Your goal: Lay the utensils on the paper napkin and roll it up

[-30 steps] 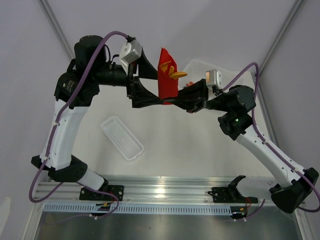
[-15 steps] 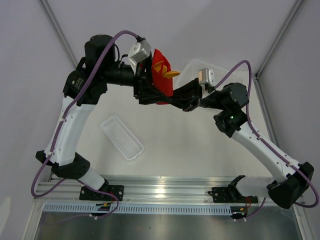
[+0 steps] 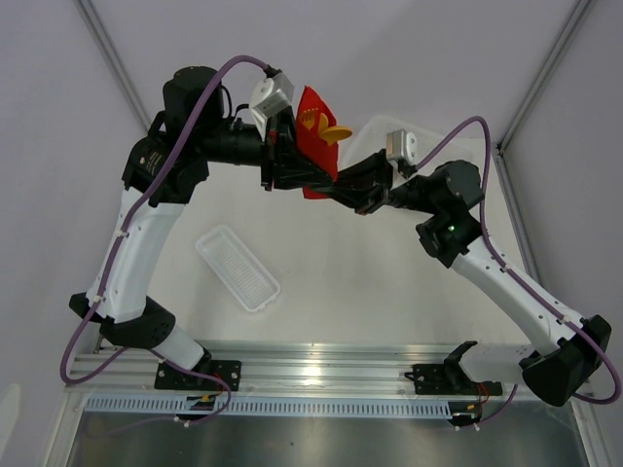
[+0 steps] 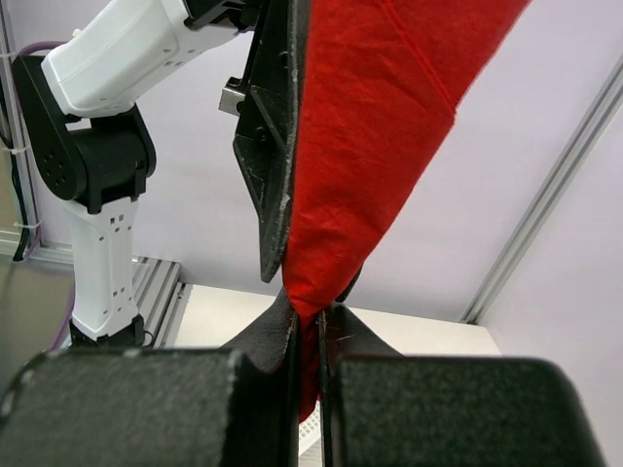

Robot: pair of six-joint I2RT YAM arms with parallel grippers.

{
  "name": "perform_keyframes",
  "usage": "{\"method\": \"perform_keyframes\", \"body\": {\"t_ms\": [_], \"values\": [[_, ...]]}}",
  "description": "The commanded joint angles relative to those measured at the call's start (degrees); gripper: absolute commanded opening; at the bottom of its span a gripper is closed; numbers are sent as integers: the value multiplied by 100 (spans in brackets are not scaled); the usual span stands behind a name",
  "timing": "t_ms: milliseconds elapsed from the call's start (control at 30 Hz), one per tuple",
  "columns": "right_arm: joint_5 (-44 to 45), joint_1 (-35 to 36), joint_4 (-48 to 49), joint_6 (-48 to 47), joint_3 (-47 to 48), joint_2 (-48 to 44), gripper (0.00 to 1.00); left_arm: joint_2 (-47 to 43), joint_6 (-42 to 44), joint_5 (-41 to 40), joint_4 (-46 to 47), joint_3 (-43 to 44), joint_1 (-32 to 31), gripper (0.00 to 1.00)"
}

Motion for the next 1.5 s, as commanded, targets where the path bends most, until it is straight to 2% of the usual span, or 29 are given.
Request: {"method": "perform_keyframes", "body": {"t_ms": [0, 100, 267, 433, 467, 500, 633, 733, 900, 1033, 1133, 1333, 1467], "values": [[-38, 34, 17, -113, 70, -115, 0, -48, -149, -181, 221, 186, -34, 25], [-56, 26, -27, -122, 61, -115, 0, -48, -149, -190, 221, 195, -34, 19], [-56, 17, -106, -157, 18, -124, 0, -57, -158, -198, 212, 168, -34, 15], [-47, 17, -133, -139, -18, -150, 0, -74, -193, -216, 238, 107, -34, 1], [-39, 17, -141, -139, -26, -141, 0, -83, -210, -207, 247, 98, -34, 1], [-21, 17, -168, -122, -27, -141, 4, -92, -211, -198, 264, 37, -26, 1], [146, -9, -273, -96, -9, -133, 37, -118, -149, -321, 221, -25, -34, 1], [199, -53, -273, 18, -27, -150, 47, -127, -35, -470, 159, -42, -25, 1], [304, -167, -282, 221, -26, -159, 49, -127, 53, -471, 133, -78, -26, 1], [322, -396, -317, 607, 0, -124, 60, -127, 185, -532, 63, -78, -25, 1], [-38, -563, -344, 985, 131, -36, 65, -127, 334, -568, -8, -86, -25, 1], [-890, -581, -502, 1906, 571, 447, 69, -75, 597, -664, -104, -104, -25, 1], [-733, -519, -467, 1865, 466, 439, 69, -83, 677, -708, -113, -209, -26, 1]]}}
